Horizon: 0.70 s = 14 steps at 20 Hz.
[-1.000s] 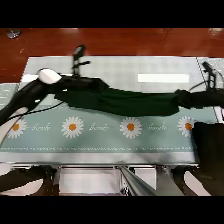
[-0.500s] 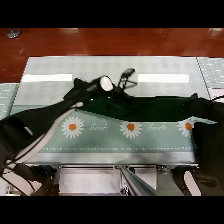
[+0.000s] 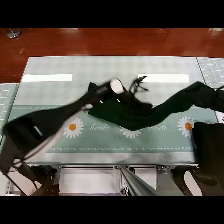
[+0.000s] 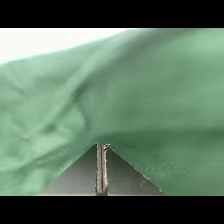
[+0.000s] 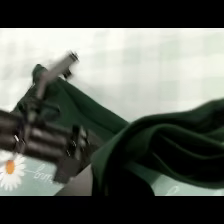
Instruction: Fold the shirts.
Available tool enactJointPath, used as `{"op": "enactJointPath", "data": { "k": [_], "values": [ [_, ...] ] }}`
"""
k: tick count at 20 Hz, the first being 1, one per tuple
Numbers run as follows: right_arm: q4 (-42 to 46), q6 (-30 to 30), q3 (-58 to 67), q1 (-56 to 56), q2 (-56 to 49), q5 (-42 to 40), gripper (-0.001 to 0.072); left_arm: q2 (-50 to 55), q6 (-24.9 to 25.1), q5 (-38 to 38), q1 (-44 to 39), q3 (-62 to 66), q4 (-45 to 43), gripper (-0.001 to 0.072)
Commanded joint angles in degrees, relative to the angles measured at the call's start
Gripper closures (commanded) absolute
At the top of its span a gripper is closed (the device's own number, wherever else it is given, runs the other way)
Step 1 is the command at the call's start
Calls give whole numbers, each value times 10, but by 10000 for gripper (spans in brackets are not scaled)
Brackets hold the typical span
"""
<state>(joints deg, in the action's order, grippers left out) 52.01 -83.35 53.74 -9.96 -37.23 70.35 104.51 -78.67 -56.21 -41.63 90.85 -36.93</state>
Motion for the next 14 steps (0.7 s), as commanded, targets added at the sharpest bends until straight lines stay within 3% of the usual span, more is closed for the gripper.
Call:
{"op": "enactJointPath", "data": {
  "k": [1,4,9,11,14],
  "values": [
    [-33,15,44,53,-69,-3,676,-72,1,-80,119,16,-31,684],
    [-29,-5,100,156,-159,-52,676,-187,-17,-134,284,-5,-115,683],
    [-18,-21,256,315,-385,-90,676,-459,51,-88,563,-184,-68,682],
    [-17,-30,326,355,-482,-91,676,-565,58,-70,620,-284,-66,682],
    [-18,-44,436,395,-615,-91,676,-686,58,-50,630,-427,-61,682]
  ]
}}
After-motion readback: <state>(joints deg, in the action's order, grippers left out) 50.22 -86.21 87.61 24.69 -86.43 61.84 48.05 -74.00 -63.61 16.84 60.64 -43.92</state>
